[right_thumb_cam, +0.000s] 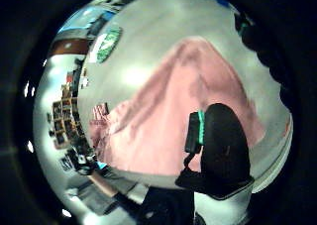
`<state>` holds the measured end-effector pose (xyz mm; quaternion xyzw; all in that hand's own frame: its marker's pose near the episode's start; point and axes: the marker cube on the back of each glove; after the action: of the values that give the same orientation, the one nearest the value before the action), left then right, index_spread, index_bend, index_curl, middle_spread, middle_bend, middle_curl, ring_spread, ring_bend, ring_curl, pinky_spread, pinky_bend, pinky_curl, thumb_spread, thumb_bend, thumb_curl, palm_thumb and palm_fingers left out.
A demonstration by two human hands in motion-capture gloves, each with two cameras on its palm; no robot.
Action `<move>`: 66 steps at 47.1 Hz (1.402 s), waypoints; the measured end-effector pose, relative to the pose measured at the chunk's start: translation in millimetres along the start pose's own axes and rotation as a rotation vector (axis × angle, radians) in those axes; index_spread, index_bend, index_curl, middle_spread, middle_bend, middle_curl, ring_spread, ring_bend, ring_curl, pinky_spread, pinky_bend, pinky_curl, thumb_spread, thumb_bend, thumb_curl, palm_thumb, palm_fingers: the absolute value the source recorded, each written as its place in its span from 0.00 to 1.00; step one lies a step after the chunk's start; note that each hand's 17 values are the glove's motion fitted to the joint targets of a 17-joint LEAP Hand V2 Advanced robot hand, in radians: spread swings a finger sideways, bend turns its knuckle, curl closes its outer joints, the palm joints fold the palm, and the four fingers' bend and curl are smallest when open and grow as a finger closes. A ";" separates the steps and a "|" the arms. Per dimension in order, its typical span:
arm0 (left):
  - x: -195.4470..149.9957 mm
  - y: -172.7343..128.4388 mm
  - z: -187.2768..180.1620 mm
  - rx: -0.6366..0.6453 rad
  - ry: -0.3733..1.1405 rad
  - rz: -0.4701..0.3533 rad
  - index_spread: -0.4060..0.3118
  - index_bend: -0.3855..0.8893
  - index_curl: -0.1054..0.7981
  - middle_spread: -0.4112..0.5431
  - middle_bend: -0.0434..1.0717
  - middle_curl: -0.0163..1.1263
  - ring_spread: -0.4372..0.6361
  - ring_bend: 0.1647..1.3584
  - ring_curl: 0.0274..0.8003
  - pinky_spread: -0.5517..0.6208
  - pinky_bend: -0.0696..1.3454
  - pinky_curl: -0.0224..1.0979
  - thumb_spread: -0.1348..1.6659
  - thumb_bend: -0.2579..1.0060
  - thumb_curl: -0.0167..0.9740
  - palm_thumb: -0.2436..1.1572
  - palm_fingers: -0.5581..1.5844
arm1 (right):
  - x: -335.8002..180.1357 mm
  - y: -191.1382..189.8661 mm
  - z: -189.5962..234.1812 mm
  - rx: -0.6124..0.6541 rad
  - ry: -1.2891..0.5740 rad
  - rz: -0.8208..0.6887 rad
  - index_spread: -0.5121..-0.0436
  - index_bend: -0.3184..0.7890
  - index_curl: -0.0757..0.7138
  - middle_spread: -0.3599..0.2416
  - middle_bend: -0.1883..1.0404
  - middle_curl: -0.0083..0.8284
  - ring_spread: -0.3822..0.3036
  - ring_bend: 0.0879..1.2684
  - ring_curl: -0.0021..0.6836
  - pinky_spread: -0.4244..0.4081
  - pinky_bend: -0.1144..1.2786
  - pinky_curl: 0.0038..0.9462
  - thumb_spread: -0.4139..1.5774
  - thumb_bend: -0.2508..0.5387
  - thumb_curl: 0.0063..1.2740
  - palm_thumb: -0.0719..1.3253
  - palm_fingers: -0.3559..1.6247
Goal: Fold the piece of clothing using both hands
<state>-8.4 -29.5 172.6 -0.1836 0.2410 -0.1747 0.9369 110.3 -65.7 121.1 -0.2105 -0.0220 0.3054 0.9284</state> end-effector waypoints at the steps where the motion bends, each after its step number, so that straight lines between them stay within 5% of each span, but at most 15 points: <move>1: -0.2 4.2 4.7 -0.009 -0.022 0.001 0.33 0.45 0.57 0.34 0.12 0.36 0.36 0.15 0.47 0.35 0.30 0.41 0.72 0.19 0.34 0.36 0.61 | 2.2 -1.2 6.4 -0.024 0.003 0.011 0.70 0.35 0.50 0.43 0.29 0.55 0.40 0.30 0.67 0.44 0.48 0.43 0.76 0.28 0.46 0.55 0.55; 8: -11.3 1.1 43.1 -0.013 -0.224 -0.009 0.36 0.49 0.60 0.40 0.12 0.32 0.43 0.16 0.48 0.45 0.24 0.39 0.75 0.19 0.32 0.35 0.53 | 8.5 -21.9 56.6 -0.074 0.005 0.038 0.74 0.32 0.41 0.61 0.28 0.50 0.52 0.33 0.65 0.55 0.54 0.43 0.80 0.29 0.42 0.51 0.45; 17: -27.6 -2.4 85.1 -0.155 -0.226 -0.080 0.44 0.42 0.59 0.52 0.11 0.26 0.59 0.21 0.47 0.64 0.26 0.38 0.75 0.18 0.29 0.28 0.41 | 1.6 -25.3 64.3 0.035 -0.025 0.059 0.78 0.34 0.35 0.69 0.30 0.48 0.55 0.37 0.63 0.60 0.58 0.42 0.82 0.30 0.40 0.50 0.43; 19: -28.7 -2.9 89.1 -0.168 -0.221 -0.085 0.45 0.41 0.57 0.54 0.12 0.25 0.62 0.23 0.47 0.67 0.27 0.38 0.75 0.18 0.29 0.27 0.39 | 1.1 -25.2 64.0 0.046 -0.027 0.070 0.80 0.31 0.32 0.64 0.35 0.50 0.49 0.40 0.63 0.53 0.59 0.42 0.82 0.32 0.40 0.52 0.48; 20: -29.2 -2.8 90.9 -0.178 -0.219 -0.089 0.45 0.45 0.58 0.54 0.13 0.25 0.62 0.23 0.46 0.67 0.27 0.38 0.75 0.18 0.29 0.27 0.41 | 0.4 -25.6 63.5 0.058 -0.029 0.069 0.79 0.35 0.33 0.69 0.30 0.47 0.54 0.38 0.61 0.59 0.58 0.41 0.83 0.30 0.39 0.50 0.43; 21: -30.2 -2.8 92.9 -0.190 -0.219 -0.097 0.47 0.38 0.55 0.55 0.13 0.24 0.65 0.24 0.45 0.69 0.29 0.38 0.75 0.18 0.28 0.26 0.37 | -0.7 -26.2 62.9 0.074 -0.034 0.065 0.81 0.32 0.32 0.63 0.37 0.51 0.48 0.41 0.64 0.51 0.60 0.42 0.83 0.33 0.40 0.54 0.50; 27: -36.9 -7.7 100.3 -0.238 -0.216 -0.160 0.51 0.35 0.50 0.61 0.18 0.24 0.73 0.27 0.46 0.76 0.36 0.39 0.74 0.18 0.27 0.22 0.31 | -10.4 -19.4 62.7 0.144 -0.052 0.043 0.85 0.34 0.29 0.57 0.40 0.53 0.40 0.41 0.62 0.41 0.59 0.40 0.83 0.35 0.40 0.59 0.56; 37: -31.4 -9.6 95.7 -0.296 -0.131 -0.172 0.56 0.36 0.42 0.68 0.20 0.25 0.81 0.30 0.43 0.82 0.40 0.39 0.73 0.19 0.27 0.20 0.25 | -22.8 -12.8 64.4 0.156 -0.044 -0.046 0.73 0.44 0.41 0.39 0.40 0.57 0.28 0.43 0.66 0.19 0.56 0.40 0.74 0.38 0.45 0.74 0.79; 50: -24.9 -0.3 74.0 -0.388 -0.080 -0.154 0.62 0.37 0.35 0.73 0.21 0.26 0.83 0.36 0.42 0.81 0.46 0.38 0.73 0.20 0.29 0.25 0.25 | 21.5 -26.4 44.2 0.213 0.014 0.067 0.62 0.46 0.53 0.31 0.41 0.60 0.22 0.42 0.68 0.12 0.53 0.41 0.56 0.28 0.50 0.77 0.82; 58: -18.2 5.7 67.9 -0.421 -0.038 -0.141 0.63 0.38 0.33 0.72 0.23 0.28 0.82 0.38 0.42 0.80 0.46 0.37 0.73 0.20 0.29 0.27 0.26 | 55.2 -17.1 -1.8 0.274 -0.056 0.110 0.63 0.46 0.58 0.29 0.40 0.62 0.20 0.41 0.68 0.11 0.52 0.41 0.50 0.28 0.53 0.77 0.82; 66: -15.3 4.2 55.2 -0.379 -0.015 -0.120 0.64 0.39 0.32 0.71 0.22 0.29 0.80 0.41 0.41 0.78 0.47 0.36 0.74 0.19 0.29 0.27 0.26 | 35.2 -13.8 -50.1 0.272 -0.105 0.077 0.62 0.46 0.62 0.28 0.41 0.63 0.20 0.40 0.69 0.11 0.51 0.42 0.46 0.28 0.55 0.77 0.82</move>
<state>8.5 -5.1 221.8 -0.3721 0.2511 -0.1802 0.8752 155.1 -74.3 78.0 -0.0673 -0.0208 0.3517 0.9335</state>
